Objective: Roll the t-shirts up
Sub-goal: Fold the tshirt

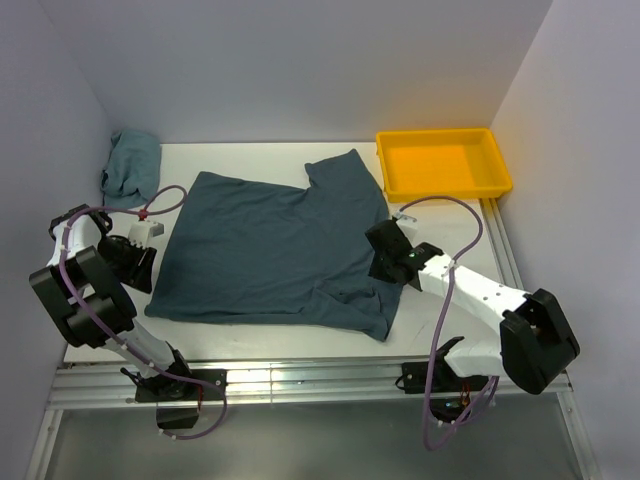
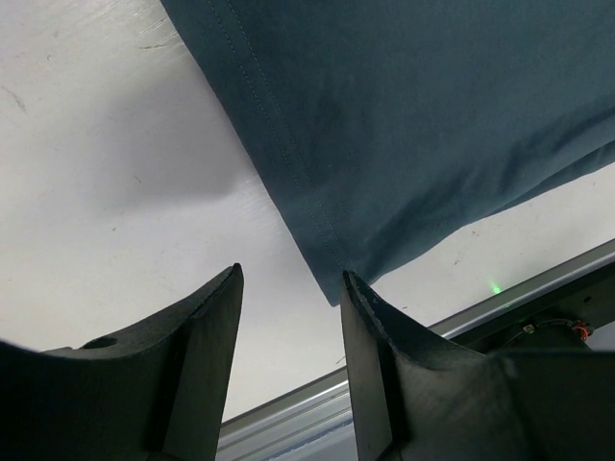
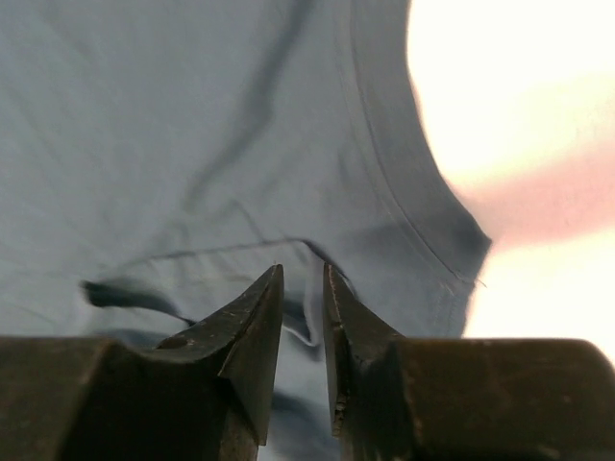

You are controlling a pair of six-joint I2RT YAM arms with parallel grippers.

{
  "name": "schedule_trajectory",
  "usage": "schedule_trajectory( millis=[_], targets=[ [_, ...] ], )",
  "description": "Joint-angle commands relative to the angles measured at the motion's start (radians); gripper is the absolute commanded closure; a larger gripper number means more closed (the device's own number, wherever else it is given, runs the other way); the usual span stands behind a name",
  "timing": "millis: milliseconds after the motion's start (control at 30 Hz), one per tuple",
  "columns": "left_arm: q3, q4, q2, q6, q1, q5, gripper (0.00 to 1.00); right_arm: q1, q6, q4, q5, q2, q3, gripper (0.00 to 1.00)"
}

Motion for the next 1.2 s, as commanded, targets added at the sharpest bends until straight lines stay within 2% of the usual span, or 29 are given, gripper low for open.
schedule_trajectory(
  millis=[0,300,533,667,700,800,1000,1167],
  targets=[
    [0.018,-0.001,-0.013,0.002,0.004,0.029,0.49,0.012,0.012,0.009,-0.016,-0.020,-0.034,0.69],
    [0.007,-0.004,-0.028,0.005,0.006,0.028,0.50,0.060,0.035,0.045,-0.041,0.017,-0.079,0.62],
    [-0.005,0.001,-0.039,0.008,0.004,0.025,0.50,0.089,0.043,0.063,-0.042,0.072,-0.079,0.62],
    [-0.003,0.001,-0.040,0.010,0.006,0.026,0.50,0.089,0.043,0.063,-0.032,0.092,-0.076,0.70],
    [-0.005,0.001,-0.040,0.008,0.006,0.026,0.50,0.089,0.046,0.054,-0.024,0.094,-0.068,0.81],
    [-0.005,0.001,-0.040,0.008,0.004,0.025,0.50,0.089,0.047,0.020,0.011,0.077,-0.042,1.00],
    [0.007,0.007,-0.025,-0.004,0.006,0.034,0.50,0.082,0.024,-0.069,0.093,0.033,0.059,1.00],
    [0.044,0.013,0.007,-0.033,0.006,0.057,0.59,0.053,-0.008,-0.099,0.117,0.040,0.139,1.00]
  ],
)
